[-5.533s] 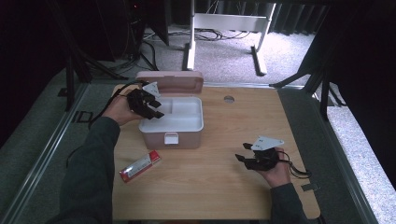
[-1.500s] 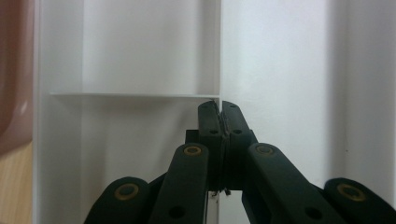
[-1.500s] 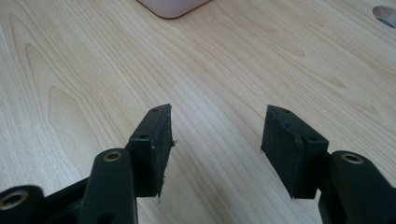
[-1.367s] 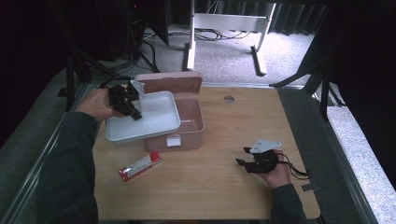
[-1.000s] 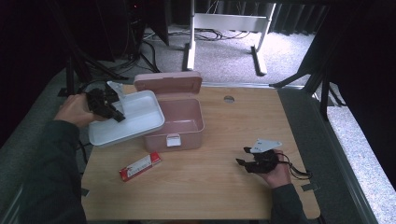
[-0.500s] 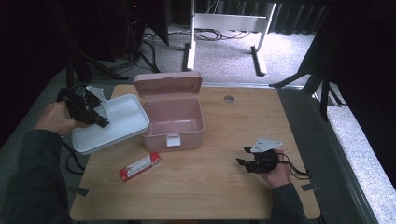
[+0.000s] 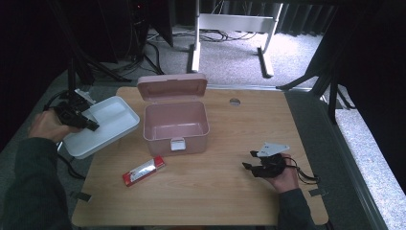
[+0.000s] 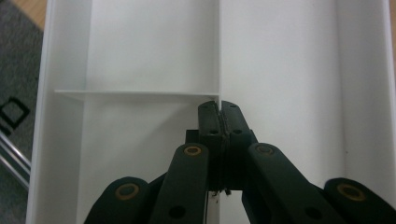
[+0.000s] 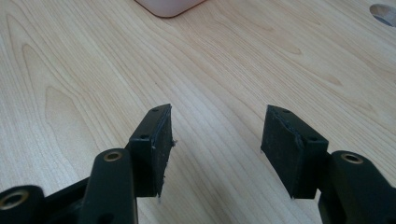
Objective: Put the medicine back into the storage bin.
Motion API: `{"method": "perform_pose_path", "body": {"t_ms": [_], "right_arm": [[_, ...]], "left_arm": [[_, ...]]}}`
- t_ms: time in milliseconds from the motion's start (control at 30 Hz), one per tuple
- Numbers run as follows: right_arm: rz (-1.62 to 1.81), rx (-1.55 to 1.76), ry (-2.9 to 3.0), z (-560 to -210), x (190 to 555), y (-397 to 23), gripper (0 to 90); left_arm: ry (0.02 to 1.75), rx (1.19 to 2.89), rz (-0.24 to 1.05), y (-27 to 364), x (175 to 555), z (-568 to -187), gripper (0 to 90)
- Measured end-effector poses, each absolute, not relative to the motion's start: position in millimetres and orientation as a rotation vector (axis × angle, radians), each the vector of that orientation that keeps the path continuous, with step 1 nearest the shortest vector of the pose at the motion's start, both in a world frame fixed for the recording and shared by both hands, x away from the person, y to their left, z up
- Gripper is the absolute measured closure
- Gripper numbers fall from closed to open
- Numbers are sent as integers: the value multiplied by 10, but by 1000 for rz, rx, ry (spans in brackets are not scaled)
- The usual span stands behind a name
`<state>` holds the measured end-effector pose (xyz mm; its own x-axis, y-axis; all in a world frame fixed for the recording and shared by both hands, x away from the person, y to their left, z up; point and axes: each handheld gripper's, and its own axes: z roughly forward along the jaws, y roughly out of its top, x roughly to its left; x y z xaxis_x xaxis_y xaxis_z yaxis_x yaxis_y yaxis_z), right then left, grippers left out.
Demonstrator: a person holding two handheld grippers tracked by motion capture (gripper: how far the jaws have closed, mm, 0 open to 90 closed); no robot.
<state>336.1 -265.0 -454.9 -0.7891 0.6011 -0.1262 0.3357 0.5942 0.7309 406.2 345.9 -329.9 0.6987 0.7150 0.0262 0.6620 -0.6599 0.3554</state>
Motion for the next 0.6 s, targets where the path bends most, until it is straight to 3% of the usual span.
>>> {"method": "perform_pose_path", "body": {"t_ms": [300, 600], "right_arm": [[1024, 756, 2463, -4544, 3360, -2651, 423], [1027, 757, 2461, -4542, 3358, -2656, 423]], "left_arm": [[1278, 2527, 305, 3471, 4183, -3491, 894], [1354, 2512, 346, 3305, 4329, -3740, 894]]}}
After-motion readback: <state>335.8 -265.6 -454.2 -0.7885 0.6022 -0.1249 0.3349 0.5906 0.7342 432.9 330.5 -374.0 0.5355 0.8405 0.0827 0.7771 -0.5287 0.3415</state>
